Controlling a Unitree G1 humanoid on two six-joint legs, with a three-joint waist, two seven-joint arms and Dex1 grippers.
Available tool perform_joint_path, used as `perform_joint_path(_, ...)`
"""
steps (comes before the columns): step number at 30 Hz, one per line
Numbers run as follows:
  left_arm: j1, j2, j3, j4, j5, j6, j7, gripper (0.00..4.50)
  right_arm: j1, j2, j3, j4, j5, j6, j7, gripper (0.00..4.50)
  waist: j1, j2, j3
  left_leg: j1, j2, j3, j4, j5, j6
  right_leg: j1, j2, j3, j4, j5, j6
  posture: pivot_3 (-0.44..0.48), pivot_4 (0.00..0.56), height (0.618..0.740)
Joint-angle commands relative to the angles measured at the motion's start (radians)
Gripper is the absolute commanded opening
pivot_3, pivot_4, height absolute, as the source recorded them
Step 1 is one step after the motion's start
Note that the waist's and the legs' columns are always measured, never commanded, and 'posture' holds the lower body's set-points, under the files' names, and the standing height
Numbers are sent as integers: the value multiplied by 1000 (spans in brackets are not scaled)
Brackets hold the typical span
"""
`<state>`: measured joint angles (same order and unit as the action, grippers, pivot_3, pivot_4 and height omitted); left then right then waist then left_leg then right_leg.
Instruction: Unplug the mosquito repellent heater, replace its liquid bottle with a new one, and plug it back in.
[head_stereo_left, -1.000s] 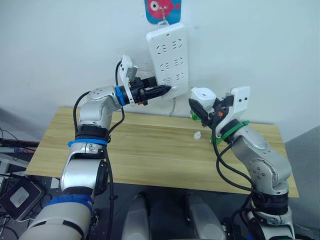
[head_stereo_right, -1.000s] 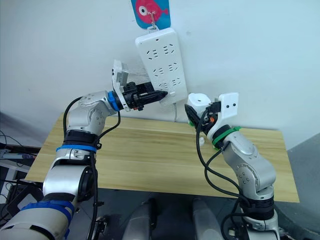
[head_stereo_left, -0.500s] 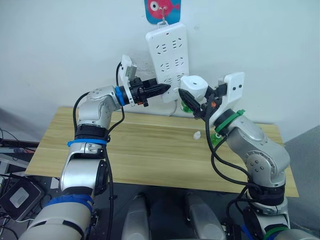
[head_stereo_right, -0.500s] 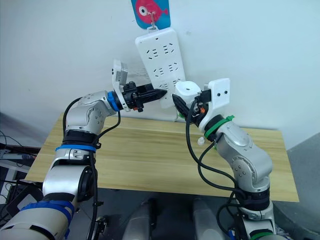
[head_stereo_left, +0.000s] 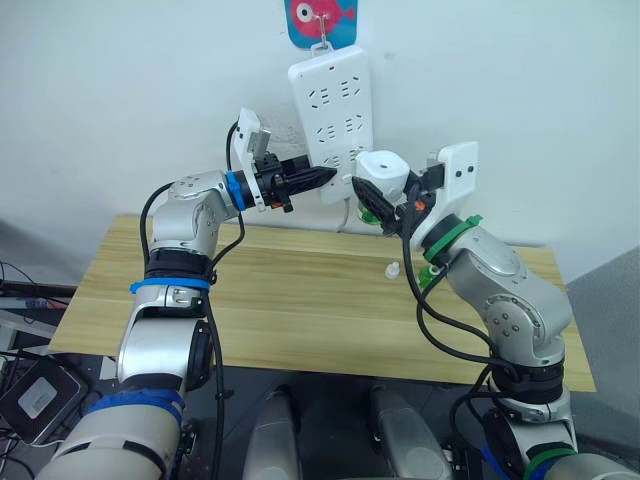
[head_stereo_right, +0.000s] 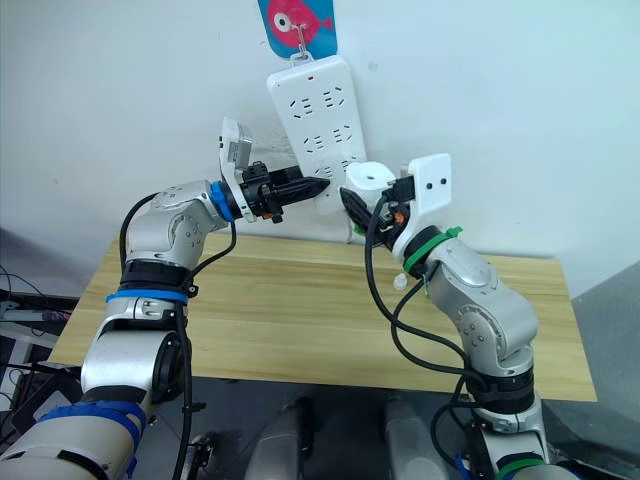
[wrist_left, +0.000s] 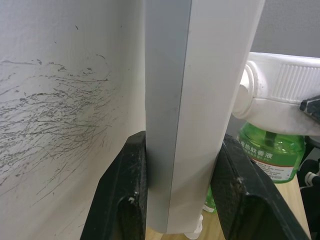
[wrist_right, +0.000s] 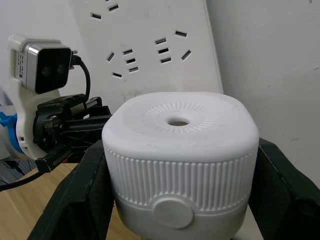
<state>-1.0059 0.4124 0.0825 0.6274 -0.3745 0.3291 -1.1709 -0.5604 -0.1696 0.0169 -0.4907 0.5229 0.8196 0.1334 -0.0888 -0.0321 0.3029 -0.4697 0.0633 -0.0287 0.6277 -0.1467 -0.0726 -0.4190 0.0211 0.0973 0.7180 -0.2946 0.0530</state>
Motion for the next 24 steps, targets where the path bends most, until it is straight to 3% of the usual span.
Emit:
perform_joint_path(1,-9,4,7,-30,-8,-3,5,1320,-5,12,-2,-23,4,-8,1,3161,0,0,0,0,0,0,0,0,0,0,0,0,0,0,0,-123,261,740)
perform_joint_path(18,-2,3,5,-50,-10,5,11,1320,-44,44,-16,12,-7,-18,-18,3161,0,0,0,0,0,0,0,0,0,0,0,0,0,0,0,-115,266,740)
perform_joint_path(24,2,3,3,-63,-12,13,7,1320,-71,42,30,84,-83,-29,-33,3161,0,0,0,0,0,0,0,0,0,0,0,0,0,0,0,-113,266,740)
